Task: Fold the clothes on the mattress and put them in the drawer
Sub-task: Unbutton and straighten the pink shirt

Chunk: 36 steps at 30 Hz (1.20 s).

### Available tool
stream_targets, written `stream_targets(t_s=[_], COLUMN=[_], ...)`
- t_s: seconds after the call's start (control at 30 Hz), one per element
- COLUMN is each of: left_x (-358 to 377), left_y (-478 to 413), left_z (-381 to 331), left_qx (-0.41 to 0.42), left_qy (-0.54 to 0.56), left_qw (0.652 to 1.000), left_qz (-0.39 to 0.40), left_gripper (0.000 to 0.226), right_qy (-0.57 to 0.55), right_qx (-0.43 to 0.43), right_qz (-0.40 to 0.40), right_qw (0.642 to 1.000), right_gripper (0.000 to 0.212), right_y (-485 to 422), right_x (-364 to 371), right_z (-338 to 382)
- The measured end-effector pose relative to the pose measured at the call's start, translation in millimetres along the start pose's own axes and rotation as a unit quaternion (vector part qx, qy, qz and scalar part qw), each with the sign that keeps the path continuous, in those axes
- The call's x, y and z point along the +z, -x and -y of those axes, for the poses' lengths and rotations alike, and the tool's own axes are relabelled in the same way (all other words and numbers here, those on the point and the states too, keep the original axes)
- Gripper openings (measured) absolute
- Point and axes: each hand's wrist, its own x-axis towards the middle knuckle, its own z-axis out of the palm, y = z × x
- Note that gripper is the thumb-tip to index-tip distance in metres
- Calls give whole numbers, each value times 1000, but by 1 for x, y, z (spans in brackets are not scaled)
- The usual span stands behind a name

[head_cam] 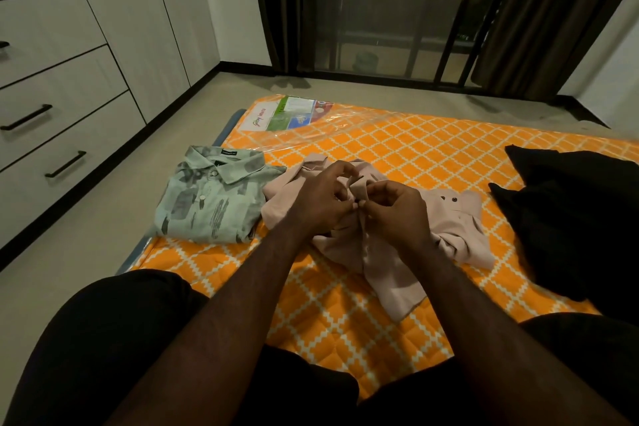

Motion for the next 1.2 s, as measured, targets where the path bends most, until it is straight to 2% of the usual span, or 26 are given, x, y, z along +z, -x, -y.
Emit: stream_targets(t_s=[0.13,0.27,0.37,0.47,0.6,0.67,0.77,0.97,1.13,1.2], left_x=[2,-1,-3,-1,1,1,0,2,11,14], left_y=[-1,0,2,3,1,1,3,5,7,7], left_z=[3,4,2,3,9,10,9,10,9,10], left_qx=[7,68,98,89,63,55,56,24,-8,-24], left_qy=[-21,-27,-28,-39,-37,-35,-24,-4,4,19], left_qw=[1000,997,994,995,997,998,998,1000,995,995], left_qz=[-7,19,29,25,-6,-10,-6,-18,-100,-99], left_gripper=[50,64,62,49,33,32,32,36,28,27], right_qy=[45,45,53,37,-2,-3,-43,-44,-39,-29], right_qx=[-50,-52,-68,-72,-44,-50,-21,-14,-11,-11], right_qz=[10,15,30,50,53,58,74,87,77,71], right_qw=[998,998,996,995,998,997,996,995,996,997], right_gripper=[20,19,18,19,32,32,18,27,29,28], right_y=[3,2,0,-1,-2,-3,-3,-5,-6,-6], right_x=[0,-2,-4,-3,-4,-6,-11,-14,-14,-14], right_z=[5,5,4,1,0,-1,-2,-1,-4,-4])
